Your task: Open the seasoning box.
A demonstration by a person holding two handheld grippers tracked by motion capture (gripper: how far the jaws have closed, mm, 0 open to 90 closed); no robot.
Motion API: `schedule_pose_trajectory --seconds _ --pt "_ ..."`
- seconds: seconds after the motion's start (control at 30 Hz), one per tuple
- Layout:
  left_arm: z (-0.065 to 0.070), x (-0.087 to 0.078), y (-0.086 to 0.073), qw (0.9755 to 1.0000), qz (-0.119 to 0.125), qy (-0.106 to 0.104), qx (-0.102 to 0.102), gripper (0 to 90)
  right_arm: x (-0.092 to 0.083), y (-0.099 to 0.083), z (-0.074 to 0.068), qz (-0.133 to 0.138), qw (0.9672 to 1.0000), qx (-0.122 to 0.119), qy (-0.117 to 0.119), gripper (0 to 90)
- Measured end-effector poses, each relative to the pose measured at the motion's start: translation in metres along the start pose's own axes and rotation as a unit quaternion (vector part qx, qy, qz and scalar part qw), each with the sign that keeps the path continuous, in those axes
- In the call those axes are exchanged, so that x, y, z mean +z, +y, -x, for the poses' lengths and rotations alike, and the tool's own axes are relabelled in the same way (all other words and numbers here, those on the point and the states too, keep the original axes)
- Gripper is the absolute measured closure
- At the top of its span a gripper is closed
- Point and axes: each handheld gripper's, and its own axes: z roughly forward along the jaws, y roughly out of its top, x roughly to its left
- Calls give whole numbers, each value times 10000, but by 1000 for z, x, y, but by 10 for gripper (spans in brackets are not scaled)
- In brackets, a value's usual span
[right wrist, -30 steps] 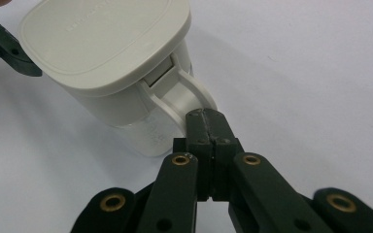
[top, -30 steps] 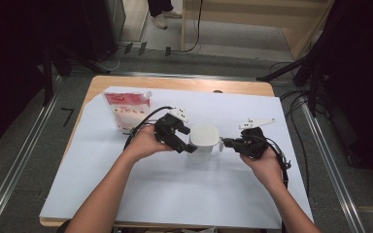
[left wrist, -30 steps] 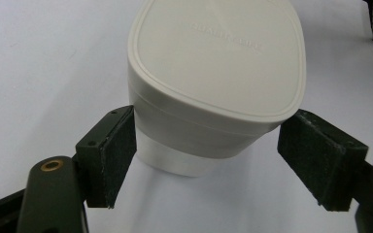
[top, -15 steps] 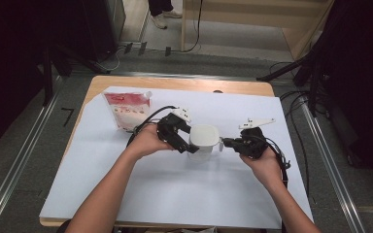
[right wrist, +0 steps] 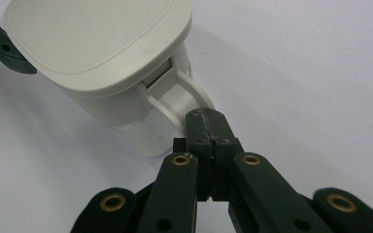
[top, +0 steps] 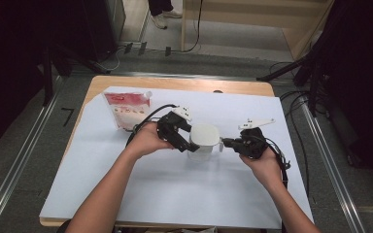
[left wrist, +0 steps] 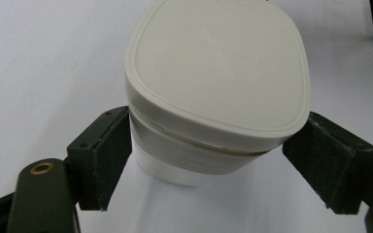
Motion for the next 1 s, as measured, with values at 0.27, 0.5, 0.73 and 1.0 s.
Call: schedule_pose_trajectory --seconds 0.27,0.5,0.73,1.0 --pt "1 -3 1 10000 73 -10 10 204 1 0 0 -10 10000 -26 11 900" --pt "3 -5 4 9999 25 81 76 204 0 0 0 -13 10000 -30 20 900" --pt "10 -15 11 9995 129 196 224 262 1 0 1 -5 10000 -9 42 900" --pt "17 -19 15 9995 78 -40 299 486 1 -1 0 -6 10000 -14 82 900"
